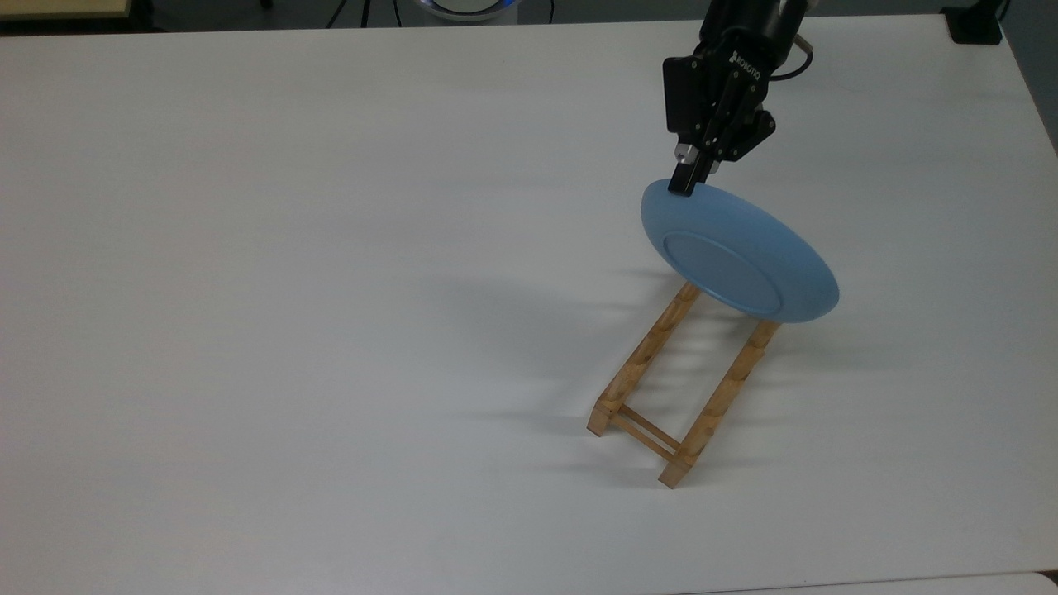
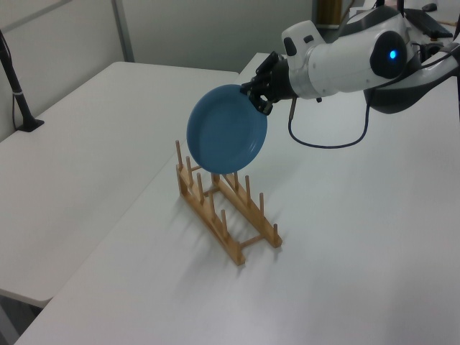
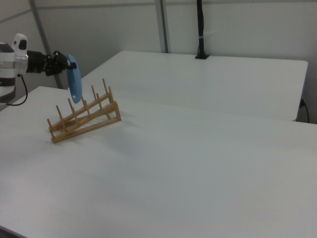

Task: Place plate in plate rack
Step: 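Carry the upright plate over the wooden rack and lower it between pegs, then open the gripper to release the plate in the rack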

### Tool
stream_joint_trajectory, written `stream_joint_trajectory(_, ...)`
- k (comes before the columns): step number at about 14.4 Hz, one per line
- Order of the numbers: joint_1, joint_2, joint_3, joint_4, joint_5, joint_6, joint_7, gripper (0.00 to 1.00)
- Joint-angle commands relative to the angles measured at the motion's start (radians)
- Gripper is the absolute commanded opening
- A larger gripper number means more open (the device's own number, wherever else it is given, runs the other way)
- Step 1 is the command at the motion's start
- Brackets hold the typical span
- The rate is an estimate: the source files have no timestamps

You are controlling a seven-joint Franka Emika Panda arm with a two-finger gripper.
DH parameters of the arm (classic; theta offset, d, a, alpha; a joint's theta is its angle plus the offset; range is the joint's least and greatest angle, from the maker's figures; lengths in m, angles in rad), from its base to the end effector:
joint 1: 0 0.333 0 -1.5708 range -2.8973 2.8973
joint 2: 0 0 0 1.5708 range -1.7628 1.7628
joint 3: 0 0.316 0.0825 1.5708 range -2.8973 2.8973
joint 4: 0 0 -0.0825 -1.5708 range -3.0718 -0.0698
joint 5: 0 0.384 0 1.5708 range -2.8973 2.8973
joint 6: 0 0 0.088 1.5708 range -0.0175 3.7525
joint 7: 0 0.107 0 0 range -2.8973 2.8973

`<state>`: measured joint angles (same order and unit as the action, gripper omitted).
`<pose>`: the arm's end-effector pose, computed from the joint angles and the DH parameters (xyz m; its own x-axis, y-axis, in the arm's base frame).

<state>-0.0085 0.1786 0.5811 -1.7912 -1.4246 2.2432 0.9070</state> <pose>0.5665 0.3043 0.5145 0.5249 0.5754 0.6272 0.0237 -0.7465 0.6650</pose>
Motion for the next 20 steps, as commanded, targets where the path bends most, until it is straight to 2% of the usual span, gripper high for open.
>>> stream_joint_trajectory(1,0.010,0.036,-0.001,0.009,-0.063,-0.028,0.021,0.00)
stream_joint_trajectory(11,0.042,0.082,-0.001,0.009,-0.092,-0.054,0.042,0.00)
stream_joint_trajectory(13,0.054,0.093,-0.001,0.009,-0.096,-0.057,0.050,0.04)
stream_joint_trajectory(15,0.054,0.102,-0.001,0.009,-0.099,-0.062,0.068,0.20)
stream_joint_trajectory(16,0.053,0.102,-0.001,0.009,-0.100,-0.062,0.070,0.32)
stream_joint_trajectory(18,0.050,0.104,-0.001,0.009,-0.100,-0.062,0.072,0.48)
stream_joint_trajectory(19,0.050,0.104,-0.001,0.010,-0.100,-0.062,0.072,0.60)
stream_joint_trajectory(20,0.048,0.104,-0.001,0.010,-0.099,-0.062,0.072,0.68)
